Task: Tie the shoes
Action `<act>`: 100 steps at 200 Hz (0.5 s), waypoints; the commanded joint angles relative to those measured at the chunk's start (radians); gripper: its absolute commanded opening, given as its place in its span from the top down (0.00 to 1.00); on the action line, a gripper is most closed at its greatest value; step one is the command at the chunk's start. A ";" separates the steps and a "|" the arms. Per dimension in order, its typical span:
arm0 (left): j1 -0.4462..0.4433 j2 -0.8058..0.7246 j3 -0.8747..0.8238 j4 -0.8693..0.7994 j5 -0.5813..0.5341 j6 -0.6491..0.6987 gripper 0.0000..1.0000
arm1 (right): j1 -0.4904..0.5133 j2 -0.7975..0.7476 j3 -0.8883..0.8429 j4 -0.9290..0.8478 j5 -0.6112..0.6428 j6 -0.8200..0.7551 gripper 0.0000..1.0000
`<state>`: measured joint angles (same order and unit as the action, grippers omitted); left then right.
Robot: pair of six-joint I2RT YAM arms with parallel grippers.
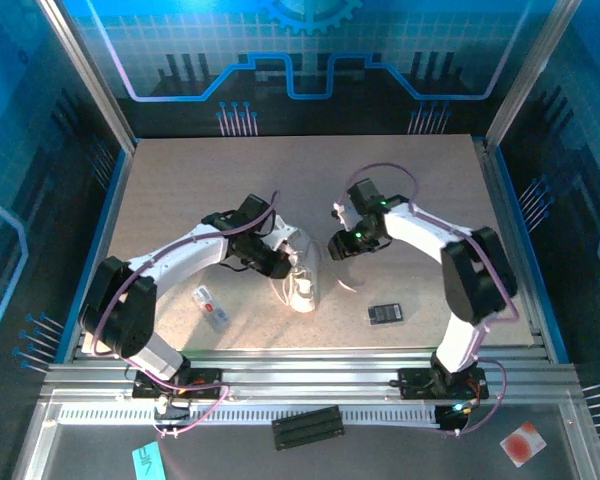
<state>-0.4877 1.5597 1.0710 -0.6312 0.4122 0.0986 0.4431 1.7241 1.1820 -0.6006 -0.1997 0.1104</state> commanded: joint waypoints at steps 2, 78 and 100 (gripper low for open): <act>0.032 -0.030 0.048 -0.088 -0.001 0.163 1.00 | 0.008 -0.153 -0.067 0.063 0.048 -0.055 0.47; 0.117 -0.088 0.007 0.115 0.179 0.259 1.00 | 0.215 -0.275 -0.229 0.479 -0.034 -0.184 0.50; 0.117 -0.083 -0.001 0.188 0.237 0.258 1.00 | 0.238 -0.215 -0.228 0.563 -0.092 -0.189 0.50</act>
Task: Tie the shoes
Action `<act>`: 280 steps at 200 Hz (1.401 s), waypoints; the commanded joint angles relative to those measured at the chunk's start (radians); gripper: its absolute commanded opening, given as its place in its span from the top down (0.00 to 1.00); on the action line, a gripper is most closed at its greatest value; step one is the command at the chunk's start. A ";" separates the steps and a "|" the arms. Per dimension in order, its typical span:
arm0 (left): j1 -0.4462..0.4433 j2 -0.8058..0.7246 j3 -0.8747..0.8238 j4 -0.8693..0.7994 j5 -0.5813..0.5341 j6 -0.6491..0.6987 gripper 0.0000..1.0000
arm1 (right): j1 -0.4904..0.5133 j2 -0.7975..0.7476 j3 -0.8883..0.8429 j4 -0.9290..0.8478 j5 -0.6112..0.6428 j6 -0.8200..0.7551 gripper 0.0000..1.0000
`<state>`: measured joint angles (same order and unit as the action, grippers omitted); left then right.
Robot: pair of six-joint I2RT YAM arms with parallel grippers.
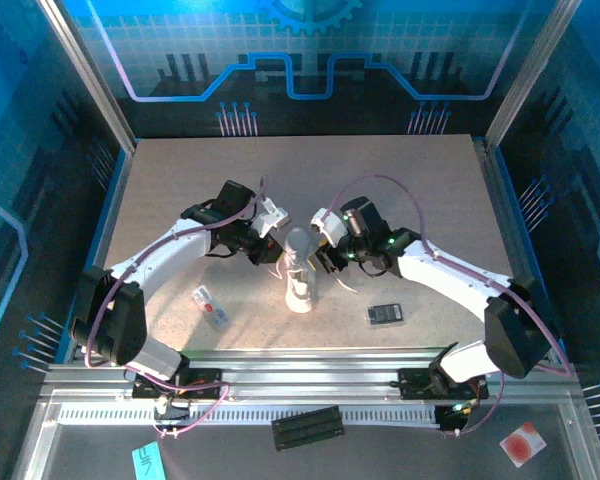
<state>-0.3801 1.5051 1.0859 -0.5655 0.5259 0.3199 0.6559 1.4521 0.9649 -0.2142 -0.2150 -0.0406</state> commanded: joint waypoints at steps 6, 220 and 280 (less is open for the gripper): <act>0.009 -0.023 -0.015 0.133 0.135 0.036 1.00 | 0.030 0.074 -0.009 0.190 -0.082 -0.041 0.50; 0.091 0.094 0.070 0.039 0.225 0.164 0.80 | 0.056 0.274 -0.017 0.499 -0.089 -0.110 1.00; 0.159 -0.060 -0.077 0.171 0.129 0.274 0.62 | 0.051 0.287 -0.007 0.490 -0.079 -0.090 1.00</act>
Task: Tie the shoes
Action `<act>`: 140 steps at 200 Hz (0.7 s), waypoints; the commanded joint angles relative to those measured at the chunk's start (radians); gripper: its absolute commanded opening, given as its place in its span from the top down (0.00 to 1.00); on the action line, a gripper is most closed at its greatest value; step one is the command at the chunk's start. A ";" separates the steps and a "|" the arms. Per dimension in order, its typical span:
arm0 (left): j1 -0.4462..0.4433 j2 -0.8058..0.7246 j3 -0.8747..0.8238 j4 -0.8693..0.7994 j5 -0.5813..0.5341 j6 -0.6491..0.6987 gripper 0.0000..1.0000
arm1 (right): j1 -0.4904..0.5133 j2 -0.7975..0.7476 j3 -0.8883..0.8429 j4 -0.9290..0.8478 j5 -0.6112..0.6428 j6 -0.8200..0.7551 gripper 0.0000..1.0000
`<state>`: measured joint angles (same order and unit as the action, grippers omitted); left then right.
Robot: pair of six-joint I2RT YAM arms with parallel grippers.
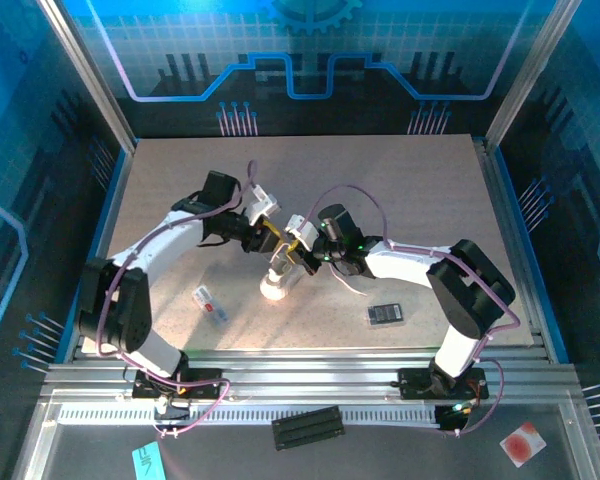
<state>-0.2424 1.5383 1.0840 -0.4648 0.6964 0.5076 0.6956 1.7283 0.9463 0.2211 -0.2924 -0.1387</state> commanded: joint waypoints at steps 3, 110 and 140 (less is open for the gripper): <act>0.022 -0.104 -0.085 0.079 -0.047 0.096 0.61 | 0.012 0.012 0.013 0.055 -0.002 0.009 1.00; -0.029 0.006 -0.122 0.138 -0.034 0.213 0.59 | 0.006 0.020 0.033 0.054 -0.025 0.035 1.00; -0.040 0.048 -0.097 0.140 -0.021 0.216 0.67 | 0.006 0.016 0.031 0.028 -0.026 0.042 1.00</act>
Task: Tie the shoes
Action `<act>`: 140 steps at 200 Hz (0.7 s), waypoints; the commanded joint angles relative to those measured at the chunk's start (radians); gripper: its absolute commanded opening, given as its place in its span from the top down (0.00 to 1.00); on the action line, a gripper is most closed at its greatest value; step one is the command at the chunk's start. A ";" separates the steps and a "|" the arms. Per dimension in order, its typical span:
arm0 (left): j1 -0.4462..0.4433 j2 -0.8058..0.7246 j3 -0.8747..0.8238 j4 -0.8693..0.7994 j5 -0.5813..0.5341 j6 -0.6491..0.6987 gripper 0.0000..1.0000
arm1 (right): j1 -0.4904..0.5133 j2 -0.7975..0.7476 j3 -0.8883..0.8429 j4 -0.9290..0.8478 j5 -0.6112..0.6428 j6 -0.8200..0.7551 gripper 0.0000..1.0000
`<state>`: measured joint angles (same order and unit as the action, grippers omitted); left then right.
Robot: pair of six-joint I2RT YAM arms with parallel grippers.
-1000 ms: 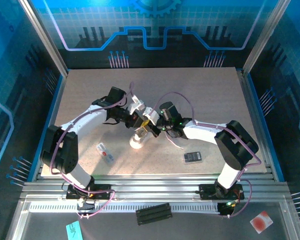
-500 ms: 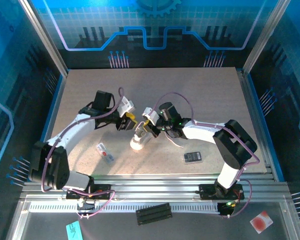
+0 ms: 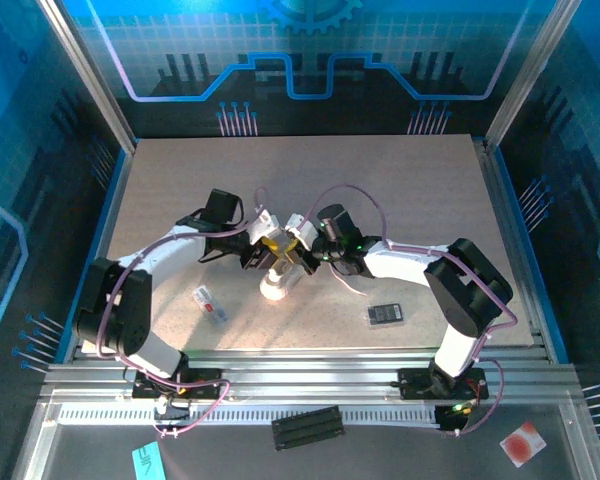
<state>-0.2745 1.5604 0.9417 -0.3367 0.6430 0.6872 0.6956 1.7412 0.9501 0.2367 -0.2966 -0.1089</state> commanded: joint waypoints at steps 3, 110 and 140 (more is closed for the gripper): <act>-0.008 0.028 0.047 0.012 0.034 0.037 0.69 | 0.007 0.001 0.028 0.012 -0.022 0.012 1.00; -0.002 -0.104 0.108 -0.088 -0.005 0.002 1.00 | -0.055 -0.182 0.004 -0.257 0.082 0.182 0.58; -0.003 -0.084 0.146 -0.118 -0.023 -0.040 1.00 | -0.071 -0.208 -0.035 -0.424 0.204 0.321 0.58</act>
<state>-0.2787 1.4746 1.0321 -0.4026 0.6224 0.6861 0.6392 1.5501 0.9485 0.0025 -0.2058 0.0673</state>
